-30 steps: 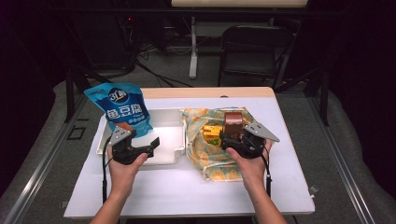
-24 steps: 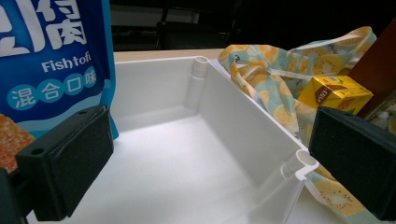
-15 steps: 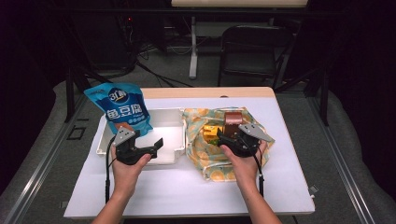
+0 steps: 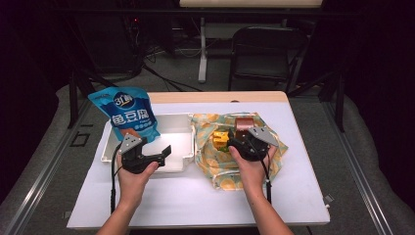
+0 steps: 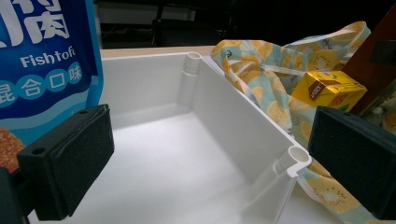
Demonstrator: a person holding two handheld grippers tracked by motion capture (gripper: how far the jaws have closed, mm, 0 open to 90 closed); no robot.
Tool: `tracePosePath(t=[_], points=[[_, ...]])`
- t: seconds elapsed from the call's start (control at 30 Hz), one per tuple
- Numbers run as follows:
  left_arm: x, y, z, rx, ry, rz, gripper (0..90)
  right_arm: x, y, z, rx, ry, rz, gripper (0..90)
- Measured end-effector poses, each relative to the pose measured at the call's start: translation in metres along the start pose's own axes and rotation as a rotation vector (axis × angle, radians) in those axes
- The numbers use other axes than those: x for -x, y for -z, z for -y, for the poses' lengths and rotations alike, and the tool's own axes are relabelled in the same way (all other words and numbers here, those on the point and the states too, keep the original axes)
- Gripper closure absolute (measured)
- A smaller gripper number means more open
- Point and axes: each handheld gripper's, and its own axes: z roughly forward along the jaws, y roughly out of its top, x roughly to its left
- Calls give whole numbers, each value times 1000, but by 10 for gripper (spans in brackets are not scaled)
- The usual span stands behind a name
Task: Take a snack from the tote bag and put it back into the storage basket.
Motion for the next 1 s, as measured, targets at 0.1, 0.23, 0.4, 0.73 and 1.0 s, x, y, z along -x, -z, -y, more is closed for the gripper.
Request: tracePosePath(t=[0.1, 0.23, 0.4, 0.73, 1.0], points=[[-1, -1, 1, -5, 3, -1, 6, 0, -2, 0, -2, 8, 13, 172], [0, -2, 2, -5, 1, 2, 6, 1, -4, 1, 4, 1, 37, 239], [2, -3, 2, -11, 3, 2, 9, 0, -1, 0, 23, 50, 61, 359], [3, -4, 3, -10, -1, 8, 11, 8, 4, -2, 14, 44, 30, 374], [10, -6, 3, -15, -16, 21, 11, 14, 12, -10, 16, 33, -2, 375]])
